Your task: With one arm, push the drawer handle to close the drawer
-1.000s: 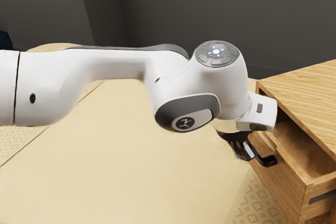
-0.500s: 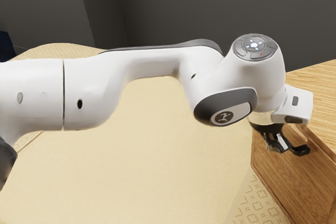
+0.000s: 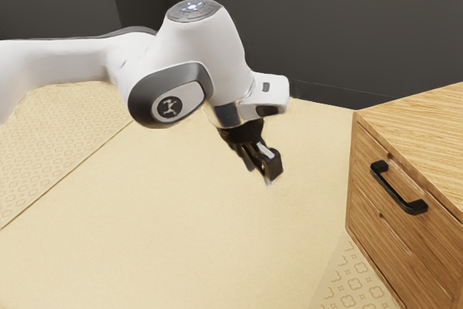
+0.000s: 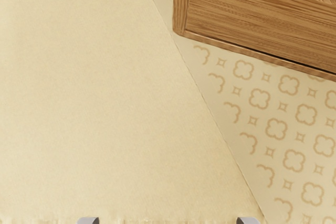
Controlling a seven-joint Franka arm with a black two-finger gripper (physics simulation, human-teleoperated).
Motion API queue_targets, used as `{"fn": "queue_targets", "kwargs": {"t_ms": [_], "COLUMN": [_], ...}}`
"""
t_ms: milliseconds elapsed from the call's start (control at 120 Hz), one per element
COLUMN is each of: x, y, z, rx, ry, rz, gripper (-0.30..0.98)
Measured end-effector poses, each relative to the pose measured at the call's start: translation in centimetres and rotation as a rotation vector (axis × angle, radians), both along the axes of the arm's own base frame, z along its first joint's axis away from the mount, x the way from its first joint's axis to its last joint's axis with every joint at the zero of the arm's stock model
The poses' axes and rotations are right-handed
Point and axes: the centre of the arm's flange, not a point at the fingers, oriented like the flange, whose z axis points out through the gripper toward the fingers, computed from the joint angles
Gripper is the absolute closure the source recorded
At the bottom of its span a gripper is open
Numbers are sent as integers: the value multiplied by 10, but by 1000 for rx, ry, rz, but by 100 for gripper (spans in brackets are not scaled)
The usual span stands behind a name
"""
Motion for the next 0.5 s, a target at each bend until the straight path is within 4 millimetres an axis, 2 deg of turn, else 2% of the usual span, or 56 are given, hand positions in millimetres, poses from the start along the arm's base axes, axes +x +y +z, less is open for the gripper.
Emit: {"fn": "queue_targets", "kwargs": {"t_ms": [42, 75, 125, 200, 292, 350, 500], "x": [6, 20, 38, 42, 35, 31, 19], "y": [26, 63, 120, 172, 209, 231, 250], "z": [11, 17, 45, 78, 88, 88, 84], "rx": [-2, -1, 0, 18, 49, 65, 96], "ry": [6, 13, 2, 9, 46, 74, 149], "rz": [54, 130, 245, 347, 423, 468, 516], "gripper": [28, 24, 19, 13, 9, 7, 3]}}
